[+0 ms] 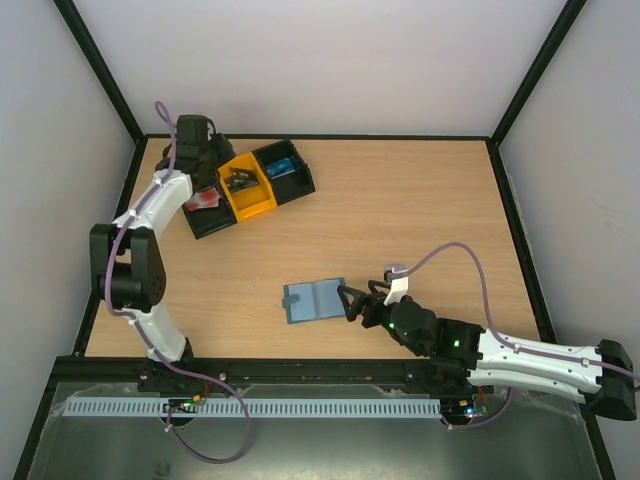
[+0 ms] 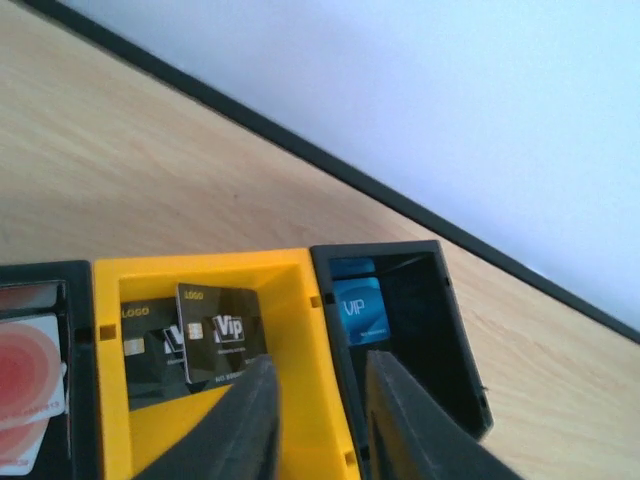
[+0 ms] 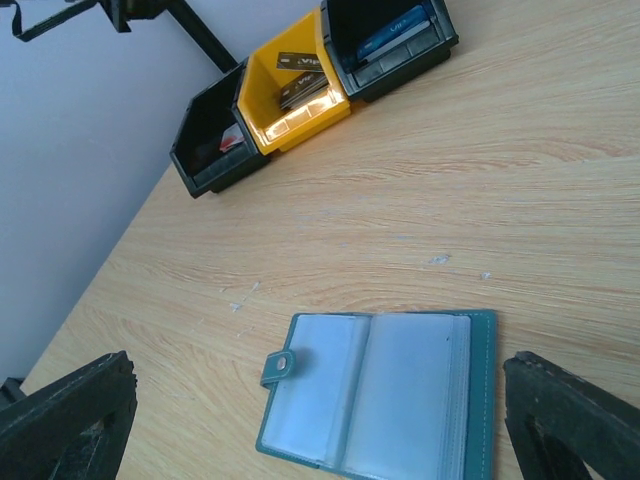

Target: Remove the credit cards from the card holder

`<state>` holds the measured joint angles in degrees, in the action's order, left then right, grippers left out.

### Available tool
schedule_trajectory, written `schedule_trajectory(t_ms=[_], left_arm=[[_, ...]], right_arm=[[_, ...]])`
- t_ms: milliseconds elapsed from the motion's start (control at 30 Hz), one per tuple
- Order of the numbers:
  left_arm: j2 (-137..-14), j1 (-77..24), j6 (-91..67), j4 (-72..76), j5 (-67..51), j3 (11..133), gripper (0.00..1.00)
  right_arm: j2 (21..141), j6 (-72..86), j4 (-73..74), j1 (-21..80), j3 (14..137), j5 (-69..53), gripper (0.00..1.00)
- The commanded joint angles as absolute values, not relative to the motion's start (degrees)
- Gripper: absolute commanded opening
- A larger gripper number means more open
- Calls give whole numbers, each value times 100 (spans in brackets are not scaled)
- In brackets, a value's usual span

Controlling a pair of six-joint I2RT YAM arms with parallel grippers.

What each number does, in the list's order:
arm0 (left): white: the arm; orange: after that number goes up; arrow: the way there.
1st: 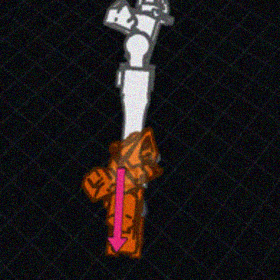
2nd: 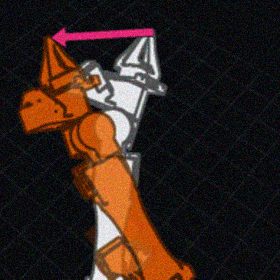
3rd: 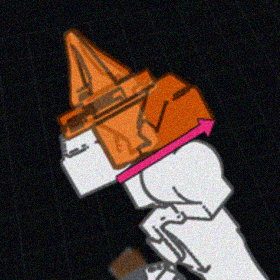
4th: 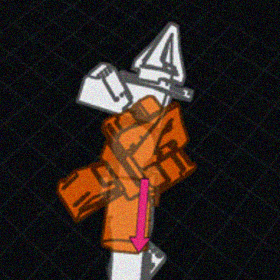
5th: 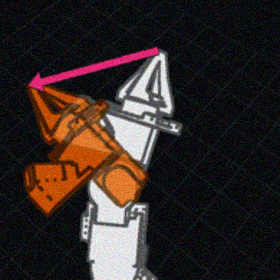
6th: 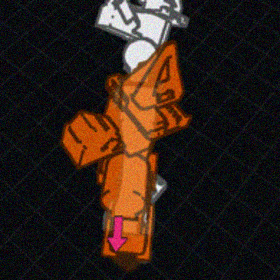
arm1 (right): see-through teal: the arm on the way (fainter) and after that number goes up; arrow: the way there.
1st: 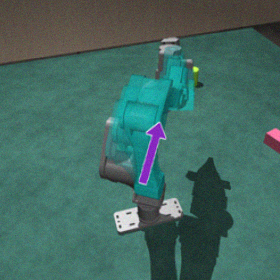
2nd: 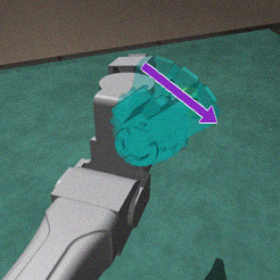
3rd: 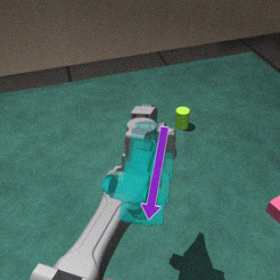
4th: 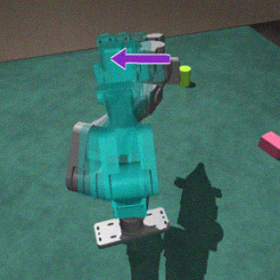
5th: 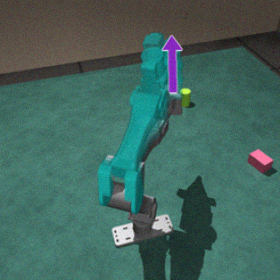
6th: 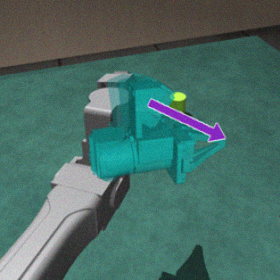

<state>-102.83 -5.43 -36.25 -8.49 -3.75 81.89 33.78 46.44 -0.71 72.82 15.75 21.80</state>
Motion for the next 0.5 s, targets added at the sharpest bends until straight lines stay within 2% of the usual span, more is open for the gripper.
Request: schedule_trajectory(t_ms=[0, 67, 100, 300, 467], left_arm=[[-10148, -510, -3488, -845, -739, 8060, 18], [-10280, -510, -3414, -946, -739, 8170, 5], [-10364, -517, -3358, -978, -705, 8237, 3], [-11005, -667, -3138, -1520, -213, 8721, 3], [-11554, -1056, -2976, -2096, 717, 9343, 3]], right_arm=[[3101, 4913, 305, 7269, 1666, 2128, 98], [2964, 4947, 310, 7269, 1630, 2158, 98], [2914, 4948, 321, 7269, 1619, 2180, 98], [2847, 4848, 303, 7269, 1624, 2286, 98], [3009, 4718, 212, 7269, 1647, 2254, 98]])
